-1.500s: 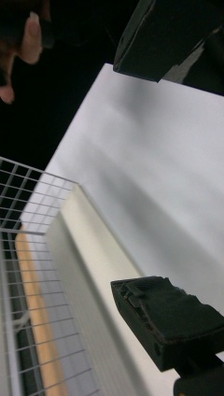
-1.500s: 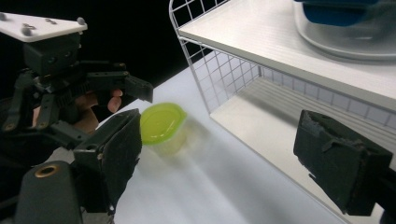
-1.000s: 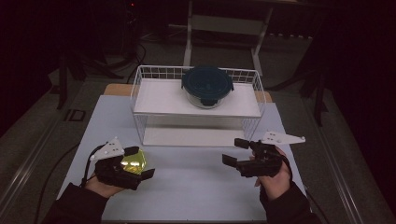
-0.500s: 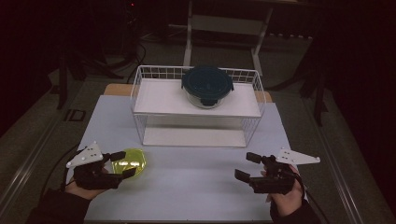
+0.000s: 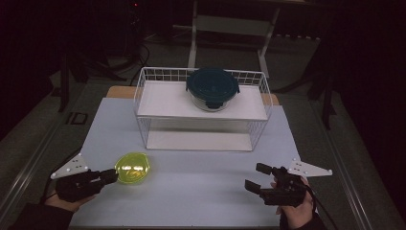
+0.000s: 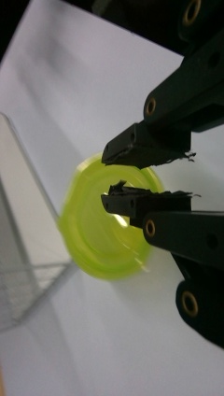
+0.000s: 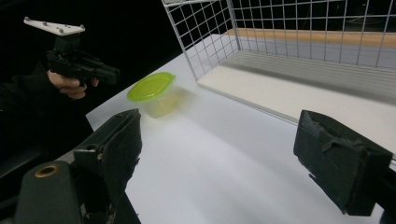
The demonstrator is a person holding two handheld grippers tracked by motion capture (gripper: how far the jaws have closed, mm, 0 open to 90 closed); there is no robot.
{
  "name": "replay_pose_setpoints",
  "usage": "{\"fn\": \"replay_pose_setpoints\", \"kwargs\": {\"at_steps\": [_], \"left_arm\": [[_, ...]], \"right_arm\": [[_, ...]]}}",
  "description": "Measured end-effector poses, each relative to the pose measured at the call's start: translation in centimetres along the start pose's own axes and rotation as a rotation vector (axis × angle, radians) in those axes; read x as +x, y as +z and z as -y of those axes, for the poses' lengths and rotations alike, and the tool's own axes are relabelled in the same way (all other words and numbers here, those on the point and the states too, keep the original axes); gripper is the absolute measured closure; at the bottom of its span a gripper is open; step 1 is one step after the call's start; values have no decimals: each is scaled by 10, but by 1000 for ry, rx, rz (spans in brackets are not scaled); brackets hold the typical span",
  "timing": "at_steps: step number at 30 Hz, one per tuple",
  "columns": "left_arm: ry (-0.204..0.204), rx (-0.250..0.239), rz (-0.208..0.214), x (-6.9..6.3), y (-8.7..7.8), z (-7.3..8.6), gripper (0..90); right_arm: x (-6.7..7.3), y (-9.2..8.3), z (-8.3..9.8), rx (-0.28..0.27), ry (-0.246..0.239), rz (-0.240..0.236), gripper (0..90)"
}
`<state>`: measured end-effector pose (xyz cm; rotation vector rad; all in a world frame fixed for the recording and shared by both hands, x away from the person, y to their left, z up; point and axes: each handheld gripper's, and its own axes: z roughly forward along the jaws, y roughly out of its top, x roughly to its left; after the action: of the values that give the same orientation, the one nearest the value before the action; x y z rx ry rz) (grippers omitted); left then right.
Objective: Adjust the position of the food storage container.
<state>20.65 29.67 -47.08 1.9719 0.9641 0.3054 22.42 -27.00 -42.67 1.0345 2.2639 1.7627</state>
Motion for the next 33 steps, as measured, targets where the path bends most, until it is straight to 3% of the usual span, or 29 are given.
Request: {"fn": "replay_pose_setpoints", "kwargs": {"at_steps": [7,19,25,33], "left_arm": [[-71,47,-38,20,5,20,854],[-79,144,-67,29,38,34,886],[-83,130,-87,33,49,31,888],[-78,128,-82,36,62,25,889]], "right_arm": [[1,2,0,2,3,-8,147],[0,2,1,8,4,-6,147],[0,7,4,21,-2,-7,148],[1,9,6,29,-2,-20,147]]}}
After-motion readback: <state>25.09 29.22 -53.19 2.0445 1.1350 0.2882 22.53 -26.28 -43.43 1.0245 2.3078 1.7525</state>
